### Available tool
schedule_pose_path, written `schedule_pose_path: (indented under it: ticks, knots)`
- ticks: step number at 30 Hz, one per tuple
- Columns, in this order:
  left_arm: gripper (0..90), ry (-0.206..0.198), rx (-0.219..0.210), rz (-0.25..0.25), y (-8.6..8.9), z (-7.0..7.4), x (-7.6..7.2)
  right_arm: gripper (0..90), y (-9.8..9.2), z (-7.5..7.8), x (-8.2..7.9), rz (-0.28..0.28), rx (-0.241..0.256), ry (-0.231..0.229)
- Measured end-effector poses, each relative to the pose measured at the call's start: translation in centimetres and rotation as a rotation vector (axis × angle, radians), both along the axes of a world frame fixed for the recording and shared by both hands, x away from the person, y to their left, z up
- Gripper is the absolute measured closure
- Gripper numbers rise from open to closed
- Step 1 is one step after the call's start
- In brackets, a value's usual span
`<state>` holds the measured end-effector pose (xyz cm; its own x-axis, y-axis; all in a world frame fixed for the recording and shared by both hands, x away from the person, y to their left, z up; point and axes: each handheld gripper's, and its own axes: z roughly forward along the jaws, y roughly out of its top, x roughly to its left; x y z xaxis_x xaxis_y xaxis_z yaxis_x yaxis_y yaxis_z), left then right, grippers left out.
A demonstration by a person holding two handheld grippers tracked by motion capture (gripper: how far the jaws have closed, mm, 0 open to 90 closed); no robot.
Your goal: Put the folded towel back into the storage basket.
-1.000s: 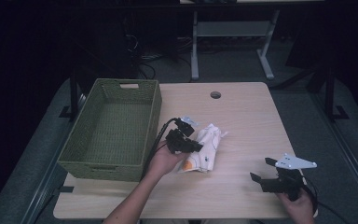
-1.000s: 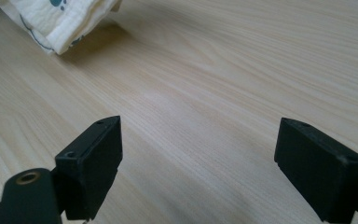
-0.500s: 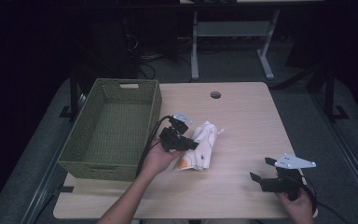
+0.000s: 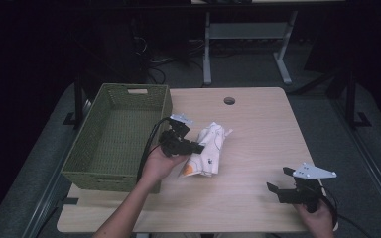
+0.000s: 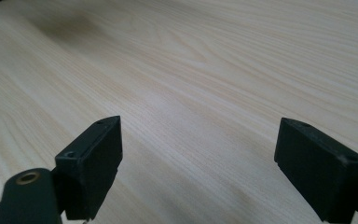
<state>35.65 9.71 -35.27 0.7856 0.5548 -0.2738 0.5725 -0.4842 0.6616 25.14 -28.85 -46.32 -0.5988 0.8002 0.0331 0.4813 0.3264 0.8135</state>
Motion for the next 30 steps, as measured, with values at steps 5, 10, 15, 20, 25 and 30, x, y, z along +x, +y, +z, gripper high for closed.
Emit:
schedule_pose_path:
  ticks: [5,10,15,20,25,30]
  knots:
    - [83.0,-0.008,-0.007,0.011,0.7,0.9,0.0,14.7,0.0,0.0,0.0,-0.004,-0.001,0.002]
    - [83.0,-0.016,-0.026,0.025,1.6,1.9,0.1,14.7,0.0,0.0,0.0,-0.006,-0.001,0.003]
    - [83.0,-0.024,-0.031,0.032,2.4,2.7,0.1,14.7,0.1,0.0,0.0,-0.008,-0.002,0.002]
    - [83.0,-0.026,-0.043,0.039,3.0,3.3,0.1,14.7,0.1,0.0,0.0,-0.010,0.001,-0.003]
    - [83.0,-0.029,-0.049,0.045,3.7,4.0,0.1,14.7,0.0,0.0,0.0,-0.011,0.000,-0.003]
    - [83.0,-0.030,-0.062,0.050,4.6,4.7,0.1,14.7,0.0,0.0,0.0,-0.014,0.002,-0.005]
